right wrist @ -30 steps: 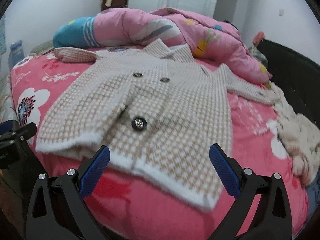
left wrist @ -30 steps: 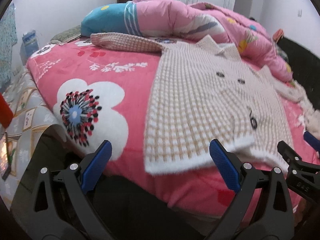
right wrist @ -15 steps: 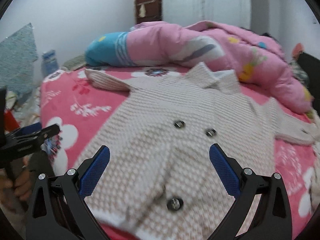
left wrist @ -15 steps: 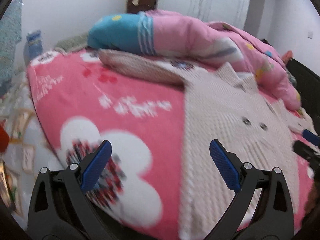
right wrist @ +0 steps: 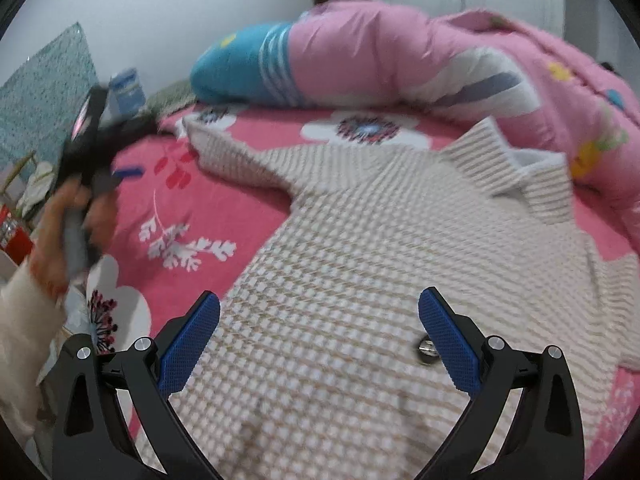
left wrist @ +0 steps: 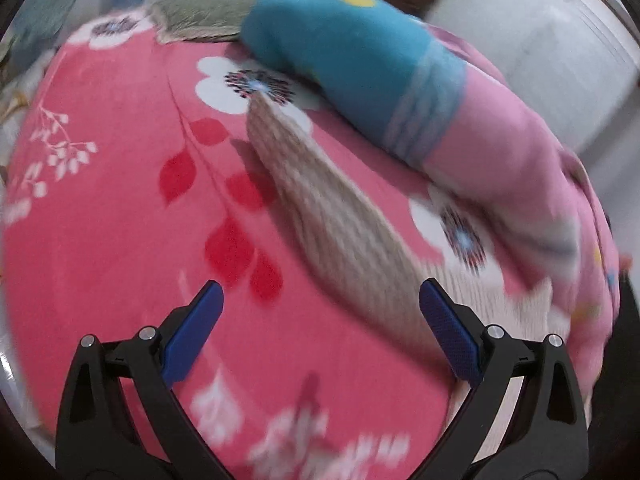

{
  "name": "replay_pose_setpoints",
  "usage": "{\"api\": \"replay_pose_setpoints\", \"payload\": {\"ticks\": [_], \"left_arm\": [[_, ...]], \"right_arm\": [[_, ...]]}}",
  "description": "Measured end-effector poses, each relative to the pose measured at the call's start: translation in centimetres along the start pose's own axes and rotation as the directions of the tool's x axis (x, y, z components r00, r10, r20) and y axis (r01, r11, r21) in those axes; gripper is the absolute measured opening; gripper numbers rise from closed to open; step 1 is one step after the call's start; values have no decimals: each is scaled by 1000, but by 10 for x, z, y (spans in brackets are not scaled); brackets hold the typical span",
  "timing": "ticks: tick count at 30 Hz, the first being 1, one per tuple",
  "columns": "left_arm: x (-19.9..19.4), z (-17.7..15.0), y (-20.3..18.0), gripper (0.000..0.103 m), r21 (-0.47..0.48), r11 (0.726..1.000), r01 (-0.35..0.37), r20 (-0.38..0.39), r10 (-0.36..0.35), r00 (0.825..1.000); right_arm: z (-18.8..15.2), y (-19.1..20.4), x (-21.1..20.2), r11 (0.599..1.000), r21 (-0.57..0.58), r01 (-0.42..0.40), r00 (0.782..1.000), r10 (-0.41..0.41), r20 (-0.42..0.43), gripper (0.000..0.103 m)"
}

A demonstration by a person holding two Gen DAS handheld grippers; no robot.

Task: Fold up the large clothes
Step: 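Grasp the coat's sleeve with the left gripper and lift it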

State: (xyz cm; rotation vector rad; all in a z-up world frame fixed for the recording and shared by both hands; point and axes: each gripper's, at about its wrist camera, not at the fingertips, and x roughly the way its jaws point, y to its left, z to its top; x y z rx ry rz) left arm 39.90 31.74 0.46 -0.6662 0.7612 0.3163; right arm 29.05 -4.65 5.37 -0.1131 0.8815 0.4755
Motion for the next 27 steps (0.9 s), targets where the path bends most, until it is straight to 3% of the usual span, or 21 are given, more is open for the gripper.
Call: {"api": "replay_pose_setpoints", "payload": {"ticks": [5,9,12,14,17,20,22,27], "left_arm": [[51,36,6,95,-112,993,-36,-14,35,999],[74,45,11,95,-115,982,-148,-23,146,989],[77,45,14,69,-91,977,-194,3,195,981],[77,42,12,41,-60,978,-199,1,200,980],[68,36,1,13,10,976,-219,26,219,975],[46,30,-26,7,128,951,-280,113,267,957],[27,28,-45,7,178,941,-287,165,259,952],[-46,0,-124,7,357,912,-202,255,113,960]], "right_arm": [[0,7,36,999,-43,9,999,-11,-53,97],[-6,8,57,998,-65,22,994,-29,-107,97],[-10,8,65,998,-59,15,991,-23,-131,97],[-11,8,63,999,-54,10,992,-17,-129,97],[-9,6,53,999,-45,6,994,-11,-107,97],[-9,3,35,999,-35,11,997,-14,-76,97],[-9,-2,21,999,-28,19,998,-20,-56,97],[-18,-26,-31,999,18,49,999,-49,11,97]]}}
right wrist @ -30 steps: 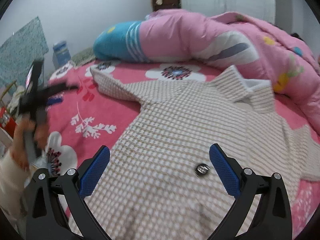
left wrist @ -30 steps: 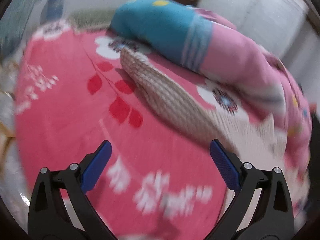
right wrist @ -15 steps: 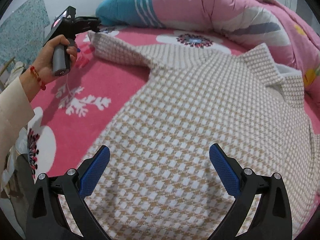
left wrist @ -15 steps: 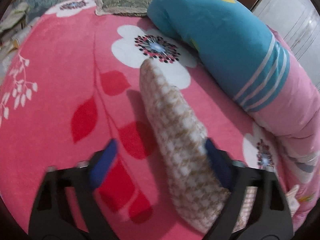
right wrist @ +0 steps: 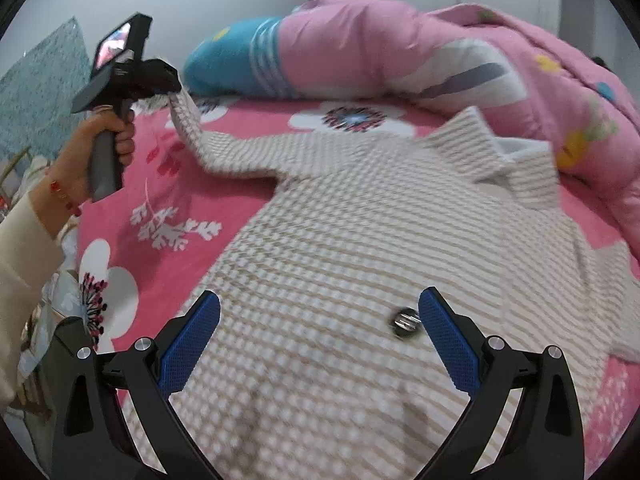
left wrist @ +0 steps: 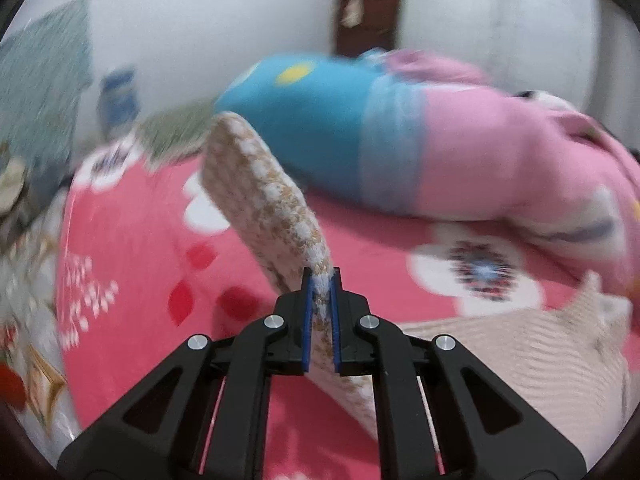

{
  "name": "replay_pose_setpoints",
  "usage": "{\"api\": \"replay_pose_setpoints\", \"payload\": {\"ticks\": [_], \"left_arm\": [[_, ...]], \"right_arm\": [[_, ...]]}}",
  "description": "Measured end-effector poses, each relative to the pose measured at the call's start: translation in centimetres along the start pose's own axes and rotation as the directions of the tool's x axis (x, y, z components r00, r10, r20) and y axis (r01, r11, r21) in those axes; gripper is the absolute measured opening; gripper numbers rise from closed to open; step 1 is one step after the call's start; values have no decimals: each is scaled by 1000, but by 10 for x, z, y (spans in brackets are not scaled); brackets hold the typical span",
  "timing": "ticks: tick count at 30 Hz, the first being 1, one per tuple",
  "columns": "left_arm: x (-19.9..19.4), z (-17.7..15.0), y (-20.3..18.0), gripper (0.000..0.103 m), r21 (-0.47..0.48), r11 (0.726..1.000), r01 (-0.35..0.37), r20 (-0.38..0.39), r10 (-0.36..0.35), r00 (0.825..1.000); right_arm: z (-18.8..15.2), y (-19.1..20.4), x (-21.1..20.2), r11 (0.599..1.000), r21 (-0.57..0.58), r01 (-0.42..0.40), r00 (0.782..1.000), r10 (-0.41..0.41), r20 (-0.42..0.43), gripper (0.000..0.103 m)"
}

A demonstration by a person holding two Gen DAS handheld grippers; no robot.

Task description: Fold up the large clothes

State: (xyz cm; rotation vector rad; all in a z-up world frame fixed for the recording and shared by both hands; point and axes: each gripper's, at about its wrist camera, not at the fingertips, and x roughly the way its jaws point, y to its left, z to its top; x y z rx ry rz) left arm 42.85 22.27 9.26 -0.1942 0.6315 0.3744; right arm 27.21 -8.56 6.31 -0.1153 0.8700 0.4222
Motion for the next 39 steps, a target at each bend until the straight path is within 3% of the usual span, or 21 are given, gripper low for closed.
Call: {"api": "replay_pose_setpoints", "payload": {"ticks": [2,5,7,11,12,13,14,15,16,20,27,32,35,36,39], "left_arm": [[-33,1,-29,7,54,996,66,33,-68,997],[-86,-9,-82,7,143,972,186,47,-195,980],[-117,-26,-122,7,215,940,263,23,-274,961],[-140,-73,-168,12,277,891,360,-83,-351,933],[-141,-86,-174,16,279,881,382,-110,-366,924],[-139,-103,-181,28,279,866,416,-151,-388,909],[-136,-116,-184,49,273,857,436,-182,-399,899],[-134,-133,-186,60,261,852,454,-213,-408,888],[-133,-145,-187,74,256,849,463,-225,-413,882],[-126,-183,-180,85,280,840,465,-266,-398,878],[-104,-212,-139,89,214,874,436,-317,-359,878],[-76,-222,-125,90,215,883,417,-364,-324,873],[-58,-228,-116,92,187,885,427,-424,-320,847],[-52,-229,-111,92,155,883,443,-439,-340,831],[-49,-231,-101,95,105,872,479,-435,-393,810]], "right_arm": [[-7,-11,-17,1000,27,6,1000,-6,17,97],[-23,-33,-42,997,73,18,999,-20,31,97],[-35,-46,-56,995,98,24,999,-27,30,97],[-66,-65,-69,988,150,29,1000,-29,-1,97],[-74,-68,-70,987,160,29,1000,-26,-18,97],[-84,-71,-67,985,171,29,999,-22,-42,97],[-92,-74,-64,984,177,30,998,-19,-64,97],[-102,-76,-58,982,183,35,995,-17,-97,97],[-108,-76,-54,982,183,36,993,-15,-116,97],[-127,-77,-35,985,163,58,981,-27,-190,97],[-134,-87,-4,983,165,77,972,-38,-232,97],[-141,-100,8,977,211,34,970,19,-244,97],[-146,-107,6,977,214,4,974,45,-223,97],[-149,-109,4,977,211,-8,976,53,-210,97],[-152,-123,-1,980,195,-37,971,81,-224,97]]}}
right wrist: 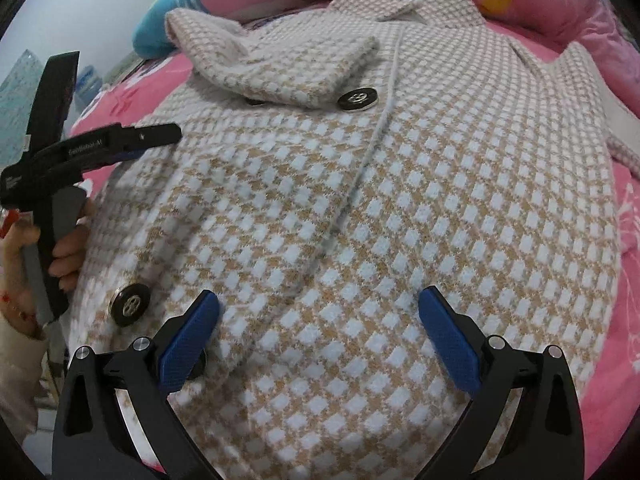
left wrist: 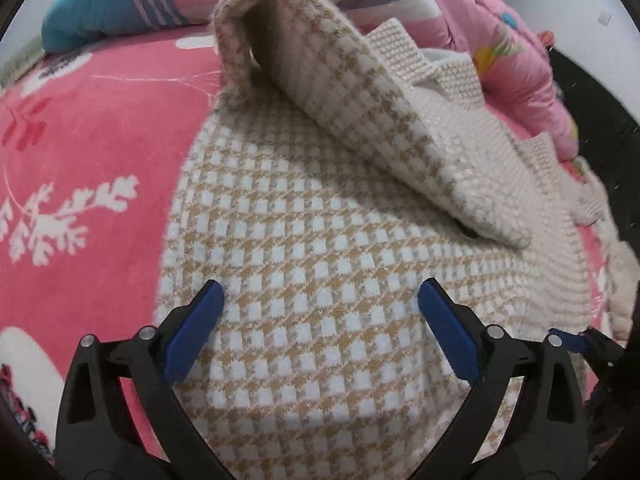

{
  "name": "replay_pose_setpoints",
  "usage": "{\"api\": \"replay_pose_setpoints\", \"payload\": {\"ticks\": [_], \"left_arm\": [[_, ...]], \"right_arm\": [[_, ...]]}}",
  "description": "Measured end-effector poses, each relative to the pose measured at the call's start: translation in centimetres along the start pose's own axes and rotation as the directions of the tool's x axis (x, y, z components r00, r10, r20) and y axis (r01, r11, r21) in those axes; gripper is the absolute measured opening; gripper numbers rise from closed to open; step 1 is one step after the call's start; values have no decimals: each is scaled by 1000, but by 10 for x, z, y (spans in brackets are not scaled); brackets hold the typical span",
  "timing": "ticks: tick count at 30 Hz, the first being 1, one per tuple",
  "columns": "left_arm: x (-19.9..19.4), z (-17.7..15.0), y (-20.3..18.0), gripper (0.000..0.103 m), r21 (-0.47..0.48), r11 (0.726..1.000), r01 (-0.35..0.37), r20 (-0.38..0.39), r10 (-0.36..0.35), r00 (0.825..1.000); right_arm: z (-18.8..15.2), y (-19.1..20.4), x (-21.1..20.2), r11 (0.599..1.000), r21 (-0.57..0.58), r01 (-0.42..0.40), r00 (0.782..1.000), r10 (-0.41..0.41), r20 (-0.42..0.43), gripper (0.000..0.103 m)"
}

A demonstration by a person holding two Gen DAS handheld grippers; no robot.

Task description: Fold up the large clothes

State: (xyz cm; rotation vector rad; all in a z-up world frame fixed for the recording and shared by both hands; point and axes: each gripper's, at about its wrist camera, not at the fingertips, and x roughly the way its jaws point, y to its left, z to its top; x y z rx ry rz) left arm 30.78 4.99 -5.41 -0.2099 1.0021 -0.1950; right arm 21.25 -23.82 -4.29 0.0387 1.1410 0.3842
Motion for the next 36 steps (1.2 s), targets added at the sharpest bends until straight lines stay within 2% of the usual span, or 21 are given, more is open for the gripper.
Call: {"api": "replay_pose_setpoints", "payload": {"ticks": [4,6,8,9,11,12,15,17,18,19,21,23,27,28,30,31,34,36], "left_arm": [[-3,-3,5,95,-2,999,36,0,-36,999],[-5,-5,8,95,4,998,56,5,-56,998],[-7,-2,6,95,18,998,64,-3,-64,998],[-12,-2,4,95,38,998,56,17,-57,998],[-25,-1,0,95,83,997,1,91,-9,996],[-31,1,-2,95,109,992,-59,133,44,990],[-30,6,3,95,96,980,-172,148,157,977],[-19,6,14,95,63,980,-190,108,182,977],[-12,4,22,95,36,980,-194,77,191,979],[-8,1,28,95,18,982,-189,61,188,980],[-6,-2,40,95,-24,986,-163,51,164,985],[-9,-3,46,95,-50,989,-140,61,143,988],[-6,-4,42,95,-46,988,-148,64,151,987],[-7,-5,40,95,-46,988,-149,66,151,986],[-7,-5,40,95,-48,988,-145,69,148,987],[-8,-6,40,95,-50,989,-142,70,145,987],[-7,-3,45,95,-51,989,-137,70,141,988],[-7,-3,46,95,-51,989,-136,70,139,988]], "right_arm": [[13,-13,-14,998,54,-39,997,43,-58,97],[23,-19,-32,990,81,-116,993,115,8,97],[40,-25,-52,976,91,-200,977,191,96,97],[51,-29,-60,965,101,-243,964,228,139,97],[72,-36,-63,941,117,-316,939,293,178,97],[84,-40,-61,926,125,-355,924,328,197,97],[114,-55,-43,890,182,-418,899,377,222,97],[131,-53,-21,875,232,-426,900,383,209,84],[136,-60,-7,866,273,-420,906,378,192,81],[139,-59,0,860,297,-414,909,377,177,75],[143,-62,22,843,344,-414,910,391,135,71],[142,-62,36,853,356,-382,923,373,95,63],[145,-58,53,884,344,-317,946,322,45,48],[147,-53,54,897,328,-296,953,301,37,35],[151,-47,54,914,298,-275,960,280,26,20],[153,-42,52,918,283,-277,960,280,30,11],[167,-29,26,941,212,-264,963,246,108,9],[176,-24,-8,949,172,-263,952,227,206,9]]}}
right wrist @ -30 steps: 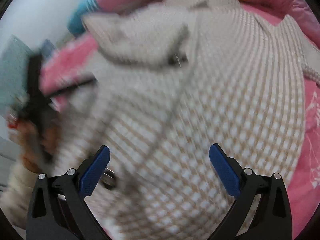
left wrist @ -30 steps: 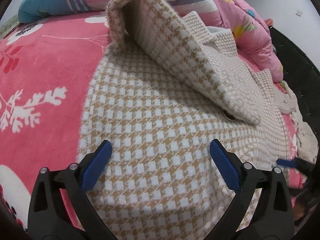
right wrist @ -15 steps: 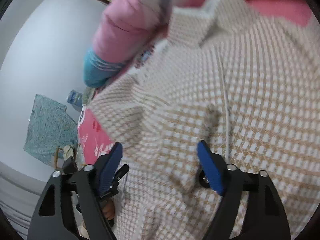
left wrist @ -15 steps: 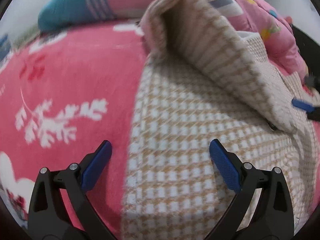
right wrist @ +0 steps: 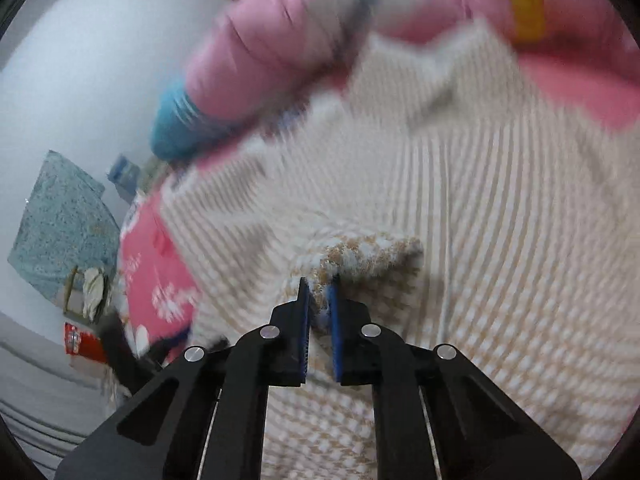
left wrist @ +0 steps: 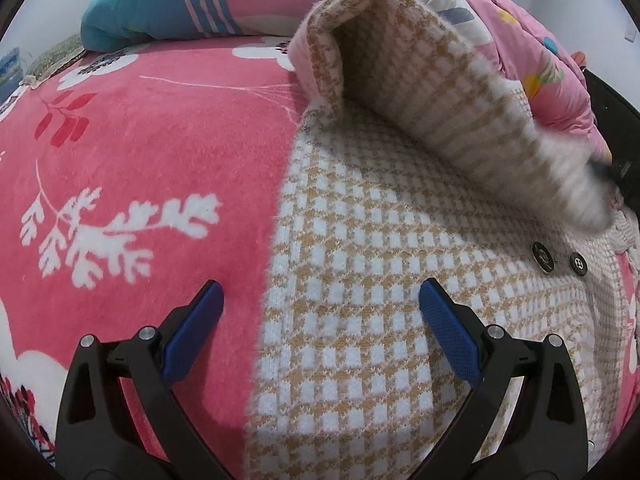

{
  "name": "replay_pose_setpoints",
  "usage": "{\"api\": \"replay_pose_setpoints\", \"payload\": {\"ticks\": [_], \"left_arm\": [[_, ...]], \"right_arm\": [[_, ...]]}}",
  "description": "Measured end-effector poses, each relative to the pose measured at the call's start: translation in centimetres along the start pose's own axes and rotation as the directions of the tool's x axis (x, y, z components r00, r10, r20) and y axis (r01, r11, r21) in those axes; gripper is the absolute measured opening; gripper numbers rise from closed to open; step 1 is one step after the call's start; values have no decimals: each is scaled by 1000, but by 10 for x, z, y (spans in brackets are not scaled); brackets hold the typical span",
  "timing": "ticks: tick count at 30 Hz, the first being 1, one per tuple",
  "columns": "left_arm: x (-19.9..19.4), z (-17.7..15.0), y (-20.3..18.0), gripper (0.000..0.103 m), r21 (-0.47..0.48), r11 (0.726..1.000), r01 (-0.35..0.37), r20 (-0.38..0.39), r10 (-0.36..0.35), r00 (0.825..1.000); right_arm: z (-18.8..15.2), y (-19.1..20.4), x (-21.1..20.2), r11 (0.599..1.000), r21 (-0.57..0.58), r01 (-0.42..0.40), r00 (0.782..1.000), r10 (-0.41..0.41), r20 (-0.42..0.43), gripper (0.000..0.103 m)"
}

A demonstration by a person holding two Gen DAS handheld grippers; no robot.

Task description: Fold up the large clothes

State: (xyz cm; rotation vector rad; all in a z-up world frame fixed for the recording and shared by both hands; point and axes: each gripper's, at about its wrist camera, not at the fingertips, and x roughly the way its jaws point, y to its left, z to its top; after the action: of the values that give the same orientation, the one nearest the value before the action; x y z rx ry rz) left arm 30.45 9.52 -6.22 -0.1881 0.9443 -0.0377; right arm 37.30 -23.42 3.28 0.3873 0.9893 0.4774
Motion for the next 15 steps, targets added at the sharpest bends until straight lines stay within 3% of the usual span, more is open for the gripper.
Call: {"api": "replay_pose_setpoints", "payload": {"ticks": [2,7,10,15], "left_arm": [[0,0,0,95,0,1000,0,0,0,1000],[1,0,0,95,1,1000,1,-1,-1,1000],[1,0,0,95,1,1000,1,-1,-1,1000],[1,0,0,95,0,1000,2,-2,-2,1000]], "right_arm": [[10,9,-18,1000,-21,9,998,-7,56,9],[23,4,-50,990,-40,139,976,-129,175,9],[28,-28,-61,960,2,281,937,-275,213,9],[24,-92,-31,910,82,406,904,-413,108,9]]}}
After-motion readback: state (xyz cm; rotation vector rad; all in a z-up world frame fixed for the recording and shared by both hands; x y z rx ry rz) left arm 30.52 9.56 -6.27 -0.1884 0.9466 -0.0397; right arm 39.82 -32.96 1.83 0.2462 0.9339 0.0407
